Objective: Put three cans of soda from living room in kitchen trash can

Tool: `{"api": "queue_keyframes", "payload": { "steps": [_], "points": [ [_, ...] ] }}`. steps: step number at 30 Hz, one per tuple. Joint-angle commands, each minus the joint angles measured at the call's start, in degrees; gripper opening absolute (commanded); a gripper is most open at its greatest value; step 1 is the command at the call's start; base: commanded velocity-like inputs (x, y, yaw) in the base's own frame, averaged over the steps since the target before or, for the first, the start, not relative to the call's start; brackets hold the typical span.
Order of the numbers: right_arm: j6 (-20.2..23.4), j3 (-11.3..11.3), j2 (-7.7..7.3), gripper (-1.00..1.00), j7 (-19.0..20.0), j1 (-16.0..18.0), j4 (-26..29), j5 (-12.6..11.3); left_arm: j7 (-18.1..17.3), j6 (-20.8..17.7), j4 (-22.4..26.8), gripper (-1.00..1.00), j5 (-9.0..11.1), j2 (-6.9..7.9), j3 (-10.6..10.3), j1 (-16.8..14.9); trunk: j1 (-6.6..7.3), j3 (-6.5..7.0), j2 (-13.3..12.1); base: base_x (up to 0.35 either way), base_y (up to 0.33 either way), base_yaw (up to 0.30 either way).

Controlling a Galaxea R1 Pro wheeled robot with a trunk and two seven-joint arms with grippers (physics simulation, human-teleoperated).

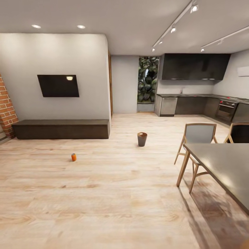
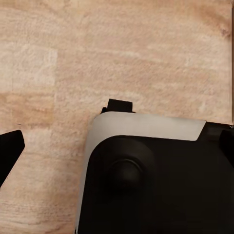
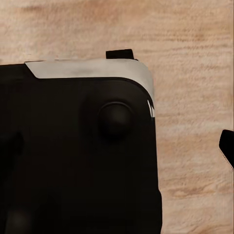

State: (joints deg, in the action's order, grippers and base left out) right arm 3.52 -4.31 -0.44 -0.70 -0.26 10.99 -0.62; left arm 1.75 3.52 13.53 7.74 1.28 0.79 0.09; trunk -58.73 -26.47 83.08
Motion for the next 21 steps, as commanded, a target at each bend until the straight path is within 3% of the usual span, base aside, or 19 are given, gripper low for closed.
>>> {"api": "queue_keyframes", "payload": {
  "steps": [1, 21],
  "points": [
    [0.00, 0.00, 0.00, 1.00, 0.00, 0.00, 0.00, 0.00, 0.00, 0.00, 0.00, 1.00, 0.00, -0.05, 0.00, 0.00, 0.00, 0.00, 0.00, 0.337, 0.000, 0.000],
    [-0.09, 0.09, 0.22, 1.00, 0.00, 0.00, 0.00, 0.00, 0.00, 0.00, 0.18, 1.00, 0.00, 0.50, 0.00, 0.00, 0.00, 0.00, 0.00, 0.337, 0.000, 0.000]
  ]
}}
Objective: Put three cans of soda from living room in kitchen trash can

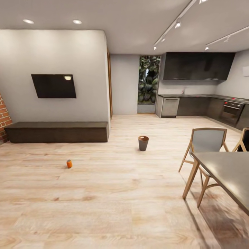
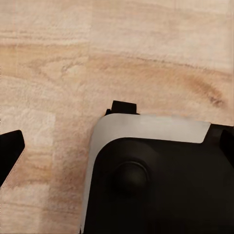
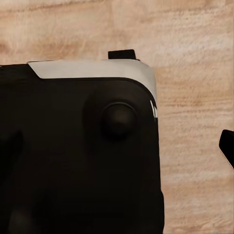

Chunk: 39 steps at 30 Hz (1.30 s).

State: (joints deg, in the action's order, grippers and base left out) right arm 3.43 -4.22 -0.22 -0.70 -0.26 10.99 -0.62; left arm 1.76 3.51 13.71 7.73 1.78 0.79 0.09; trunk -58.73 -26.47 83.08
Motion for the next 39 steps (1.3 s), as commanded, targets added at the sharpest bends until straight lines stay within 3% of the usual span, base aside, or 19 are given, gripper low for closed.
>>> {"api": "queue_keyframes", "payload": {
  "steps": [1, 39],
  "points": [
    [0.00, 0.00, 0.01, 1.00, 0.00, 0.00, 0.00, 0.00, 0.00, 0.00, 0.00, 1.00, 0.00, 0.01, 0.00, -0.02, 0.00, 0.00, 0.00, 0.337, 0.000, 0.000],
    [-0.02, 0.00, 0.04, 1.00, 0.00, 0.00, 0.00, 0.00, 0.00, -0.08, 0.00, 1.00, 0.00, 0.07, 0.00, 0.00, 0.00, 0.00, 0.00, 0.337, 0.000, 0.000]
  ]
}}
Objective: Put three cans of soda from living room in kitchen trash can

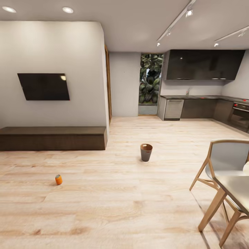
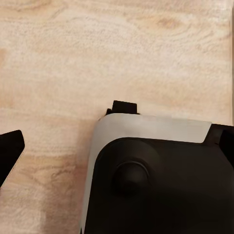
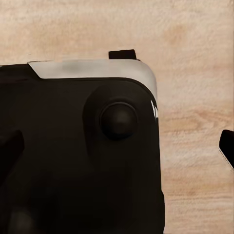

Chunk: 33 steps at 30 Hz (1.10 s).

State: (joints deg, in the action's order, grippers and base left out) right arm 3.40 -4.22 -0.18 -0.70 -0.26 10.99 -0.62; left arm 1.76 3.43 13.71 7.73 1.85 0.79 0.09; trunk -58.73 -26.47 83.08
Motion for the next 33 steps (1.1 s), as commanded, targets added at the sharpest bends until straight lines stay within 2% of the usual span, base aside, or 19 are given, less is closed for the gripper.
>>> {"api": "queue_keyframes", "payload": {
  "steps": [1, 33],
  "points": [
    [-0.01, 0.00, 0.00, 1.00, 0.00, 0.00, 0.00, 0.00, 0.00, 0.00, 0.00, 1.00, 0.00, 0.00, 0.00, 0.00, 0.00, 0.00, 0.00, 0.337, 0.000, 0.000],
    [-0.15, 0.00, 0.00, 1.00, 0.00, 0.00, -0.09, 0.00, 0.00, 0.00, 0.00, 1.00, 0.00, 0.00, 0.00, 0.00, 0.00, 0.00, 0.00, 0.337, 0.000, -0.009]
  ]
}}
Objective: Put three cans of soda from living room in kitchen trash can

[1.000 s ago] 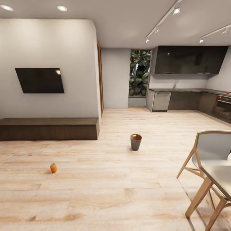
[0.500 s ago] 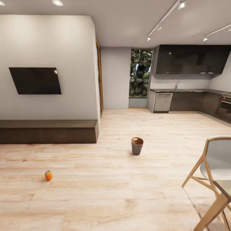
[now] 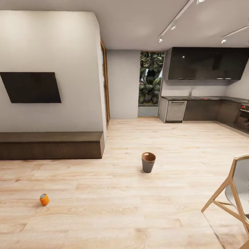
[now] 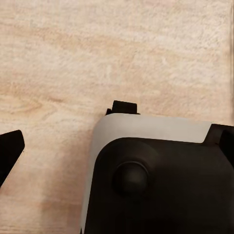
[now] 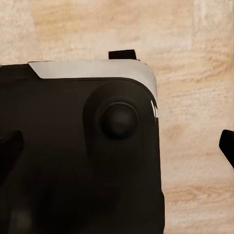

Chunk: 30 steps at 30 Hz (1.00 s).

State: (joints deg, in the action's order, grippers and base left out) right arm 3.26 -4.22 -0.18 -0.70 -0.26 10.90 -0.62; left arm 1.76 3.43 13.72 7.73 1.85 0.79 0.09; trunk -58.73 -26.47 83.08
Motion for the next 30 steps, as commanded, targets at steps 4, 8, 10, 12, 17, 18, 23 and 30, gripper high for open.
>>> {"api": "queue_keyframes", "payload": {
  "steps": [4, 8, 10, 12, 17, 18, 23, 30],
  "points": [
    [0.00, 0.00, 0.00, 1.00, 0.00, 0.00, 0.00, 0.00, 0.00, 0.00, 0.00, 1.00, 0.00, 0.00, 0.00, 0.00, 0.00, 0.00, 0.00, 0.337, 0.000, -0.210],
    [0.00, 0.00, 0.00, 1.00, 0.00, 0.00, 0.00, 0.00, 0.00, 0.00, 0.01, 1.00, 0.00, 0.00, 0.00, 0.00, 0.00, 0.00, 0.00, 0.337, 0.000, -0.234],
    [0.00, 0.00, 0.00, 1.00, 0.00, 0.00, 0.00, 0.00, 0.00, 0.00, 0.05, 1.00, 0.00, 0.00, 0.00, 0.00, 0.00, 0.00, 0.00, 0.337, 0.000, -0.231],
    [0.00, 0.00, 0.00, 1.00, 0.00, 0.00, 0.00, 0.01, 0.00, 0.00, 0.06, 1.00, 0.00, 0.00, 0.00, 0.00, 0.00, 0.00, 0.00, 0.337, 0.000, -0.198],
    [0.00, 0.00, 0.00, 1.00, 0.00, 0.00, 0.00, 0.00, 0.00, 0.00, 0.07, 1.00, 0.00, 0.00, 0.00, 0.00, 0.00, 0.00, 0.00, 0.337, 0.000, -0.089],
    [0.00, 0.00, 0.00, 1.00, 0.00, 0.00, 0.00, 0.00, 0.00, 0.00, 0.05, 1.00, -0.01, 0.00, 0.00, 0.00, 0.00, 0.00, 0.00, 0.337, 0.000, -0.022],
    [0.01, 0.00, 0.00, 1.00, 0.00, 0.00, 0.00, 0.02, 0.00, 0.00, 0.03, 1.00, 0.00, 0.00, 0.00, 0.00, 0.00, 0.00, 0.00, 0.337, 0.000, -0.009],
    [0.08, 0.03, 0.00, 1.00, 0.00, 0.00, 0.00, 0.06, 0.00, 0.00, 0.00, 1.00, 0.00, 0.00, 0.00, 0.00, 0.00, 0.00, 0.00, 0.337, 0.000, -0.001]
  ]
}}
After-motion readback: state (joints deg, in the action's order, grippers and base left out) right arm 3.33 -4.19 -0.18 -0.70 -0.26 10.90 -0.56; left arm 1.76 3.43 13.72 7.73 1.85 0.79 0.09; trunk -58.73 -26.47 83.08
